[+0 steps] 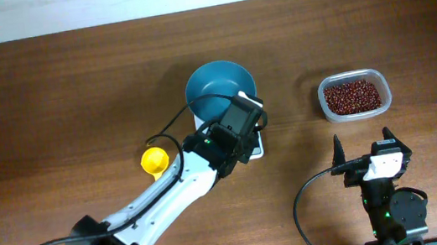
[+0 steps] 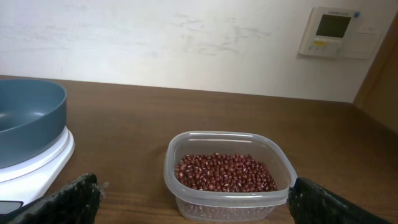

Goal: Scoop item into bowl and weigh 50g on scale

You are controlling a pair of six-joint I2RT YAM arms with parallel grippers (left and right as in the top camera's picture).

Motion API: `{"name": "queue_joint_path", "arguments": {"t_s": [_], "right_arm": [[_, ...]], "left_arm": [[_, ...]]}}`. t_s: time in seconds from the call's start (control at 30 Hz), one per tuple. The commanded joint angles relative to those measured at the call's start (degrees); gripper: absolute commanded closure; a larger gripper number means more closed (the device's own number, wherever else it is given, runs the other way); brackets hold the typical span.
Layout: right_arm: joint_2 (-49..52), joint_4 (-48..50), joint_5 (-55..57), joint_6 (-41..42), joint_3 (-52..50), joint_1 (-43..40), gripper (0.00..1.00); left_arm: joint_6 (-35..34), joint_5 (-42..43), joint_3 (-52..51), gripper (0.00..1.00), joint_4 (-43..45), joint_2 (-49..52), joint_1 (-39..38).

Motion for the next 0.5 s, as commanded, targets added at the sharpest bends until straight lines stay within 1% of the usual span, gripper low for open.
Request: {"name": "queue_joint_path", "arguments": {"t_s": [0.0,0.1,0.2,0.23,0.33,0.47], "right_arm": [[-0.5,-0.3,1.1,0.4,-0.3,0.3,0.01],[-0.5,-0.3,1.1,0.4,-0.3,0.3,0.01],[-0.5,-0.3,1.1,0.4,-0.3,0.3,0.01],[-0.5,-0.3,1.1,0.4,-0.3,0.3,0.01],[-0.5,-0.3,1.1,0.4,-0.3,0.3,0.01],[-0.5,-0.3,1.1,0.4,-0.3,0.3,0.01]], "left_arm": [[-0.5,-0.7,0.2,1.00,-3.2,-2.5,-0.1],[1.8,0.9,0.2,1.00,-6.2,-5.0,0.1],[6.7,8.3,0.2,1.00,-9.1,-9.1,1.6],[7.3,10.7,0.2,1.00,-9.9,-10.4,2.4],[7.5,18.0,0.2,1.00,-12.4,-14.4,5.8],[7.5,23.5,0.2,1.00,-15.8,-18.6,10.6]]}}
